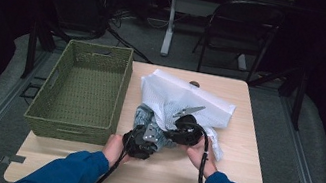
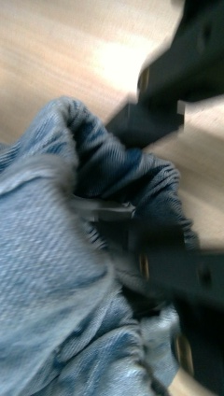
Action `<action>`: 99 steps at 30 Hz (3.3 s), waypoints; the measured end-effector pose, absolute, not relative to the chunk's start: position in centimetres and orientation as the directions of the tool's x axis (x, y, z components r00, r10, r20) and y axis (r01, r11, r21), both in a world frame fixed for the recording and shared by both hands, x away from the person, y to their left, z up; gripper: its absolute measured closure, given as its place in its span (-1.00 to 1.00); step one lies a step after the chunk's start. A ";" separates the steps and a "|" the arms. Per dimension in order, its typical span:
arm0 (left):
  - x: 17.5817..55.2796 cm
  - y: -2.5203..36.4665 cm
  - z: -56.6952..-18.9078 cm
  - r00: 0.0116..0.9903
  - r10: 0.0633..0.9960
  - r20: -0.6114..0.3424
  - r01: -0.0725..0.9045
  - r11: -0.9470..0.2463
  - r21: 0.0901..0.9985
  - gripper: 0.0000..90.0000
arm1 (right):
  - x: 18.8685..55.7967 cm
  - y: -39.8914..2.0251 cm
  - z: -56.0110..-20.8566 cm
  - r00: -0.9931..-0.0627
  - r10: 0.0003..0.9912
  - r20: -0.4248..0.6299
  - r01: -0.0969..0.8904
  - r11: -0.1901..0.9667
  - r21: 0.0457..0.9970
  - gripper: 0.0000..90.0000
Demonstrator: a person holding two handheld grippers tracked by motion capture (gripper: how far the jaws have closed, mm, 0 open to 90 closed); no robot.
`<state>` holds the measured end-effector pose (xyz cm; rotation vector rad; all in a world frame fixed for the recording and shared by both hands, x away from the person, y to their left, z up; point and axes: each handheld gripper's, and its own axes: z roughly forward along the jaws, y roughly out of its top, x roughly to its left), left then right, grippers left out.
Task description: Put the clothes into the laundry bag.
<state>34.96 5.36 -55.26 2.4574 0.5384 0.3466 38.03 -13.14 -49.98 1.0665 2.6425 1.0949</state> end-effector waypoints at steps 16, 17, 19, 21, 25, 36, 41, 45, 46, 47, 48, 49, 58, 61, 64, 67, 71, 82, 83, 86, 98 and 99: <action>35.9 6.0 -49.4 0.867 0.497 -0.035 0.317 -0.495 0.809 0.88 | 34.6 -11.8 -45.0 -0.823 0.534 0.192 0.454 0.418 0.787 0.99; 35.9 6.0 -49.4 0.869 0.493 -0.034 0.315 -0.500 0.807 0.88 | 34.6 -11.9 -44.7 -0.822 0.540 0.181 0.450 0.422 0.787 0.99; 36.0 5.9 -50.0 0.872 0.488 -0.036 0.322 -0.516 0.794 0.88 | 34.9 -12.4 -45.0 -0.805 0.558 0.202 0.479 0.410 0.776 0.99; 36.2 5.8 -50.6 0.873 0.487 -0.033 0.328 -0.534 0.780 0.87 | 35.8 -13.0 -46.2 -0.782 0.584 0.217 0.517 0.414 0.749 0.99; 36.5 5.7 -51.9 0.878 0.478 -0.029 0.334 -0.568 0.752 0.77 | 36.5 -13.1 -47.7 -0.768 0.606 0.205 0.542 0.446 0.713 0.99; 34.5 7.2 -52.3 0.855 0.505 0.114 0.317 -0.685 0.655 -0.28 | 37.4 -12.8 -49.4 -0.758 0.626 0.186 0.560 0.477 0.677 0.99; 34.6 7.0 -53.2 0.821 0.554 0.137 0.367 -0.697 0.616 -0.54 | 37.5 -12.8 -49.5 -0.754 0.628 0.191 0.567 0.475 0.673 0.99; 34.8 6.8 -54.1 0.816 0.555 0.165 0.389 -0.737 0.553 -0.59 | 37.6 -12.8 -49.5 -0.755 0.627 0.192 0.569 0.480 0.668 0.99; 34.9 6.8 -54.3 0.809 0.564 0.166 0.399 -0.734 0.550 -0.56 | 37.6 -12.8 -49.6 -0.754 0.628 0.192 0.568 0.479 0.669 0.99; 35.0 6.9 -54.5 0.808 0.564 0.167 0.400 -0.735 0.547 -0.49 | 37.6 -12.8 -49.6 -0.755 0.628 0.189 0.568 0.482 0.667 0.99; 35.2 7.0 -54.8 0.813 0.558 0.168 0.394 -0.739 0.546 -0.34 | 37.7 -12.8 -49.6 -0.760 0.623 0.187 0.563 0.487 0.668 0.99; 35.4 7.1 -55.0 0.807 0.565 0.169 0.395 -0.731 0.557 -0.14 | 37.7 -12.8 -49.7 -0.759 0.623 0.191 0.566 0.484 0.667 0.99; 36.3 7.0 -55.0 0.795 0.604 0.063 0.401 -0.601 0.691 0.69 | 36.8 -12.1 -48.6 -0.794 0.576 0.195 0.525 0.487 0.698 0.99; 35.9 7.3 -53.3 0.796 0.604 0.030 0.391 -0.553 0.736 0.71 | 36.0 -12.0 -47.2 -0.810 0.554 0.193 0.495 0.469 0.731 0.99; 35.8 8.0 -51.1 0.797 0.604 -0.020 0.384 -0.482 0.788 0.71 | 35.1 -12.0 -45.7 -0.827 0.525 0.202 0.464 0.436 0.771 0.99; 35.3 8.3 -49.0 0.804 0.593 -0.037 0.356 -0.431 0.829 0.71 | 34.2 -12.0 -44.5 -0.851 0.475 0.226 0.439 0.405 0.802 0.99; 35.3 7.6 -49.6 0.816 0.577 -0.028 0.350 -0.456 0.818 0.71 | 34.1 -12.3 -44.7 -0.833 0.523 0.179 0.451 0.457 0.767 0.99; 35.8 5.7 -52.8 0.856 0.516 -0.030 0.377 -0.584 0.719 0.19 | 35.5 -13.5 -47.8 -0.810 0.580 0.085 0.500 0.608 0.616 0.99; 35.8 5.8 -52.9 0.863 0.503 -0.043 0.382 -0.594 0.708 0.02 | 35.5 -13.7 -47.8 -0.814 0.575 0.079 0.496 0.618 0.610 0.99; 35.9 6.4 -52.9 0.863 0.498 -0.091 0.407 -0.576 0.709 -0.32 | 35.4 -14.5 -47.9 -0.814 0.573 0.097 0.510 0.624 0.592 0.99; 38.1 4.5 -49.8 0.778 0.628 -0.025 0.419 -0.488 0.766 -0.32 | 35.1 -18.1 -46.3 -0.779 0.610 0.143 0.541 0.540 0.645 0.97; 38.4 3.9 -49.6 0.777 0.630 -0.007 0.410 -0.497 0.765 -0.32 | 35.0 -18.1 -46.3 -0.780 0.610 0.140 0.539 0.542 0.645 0.98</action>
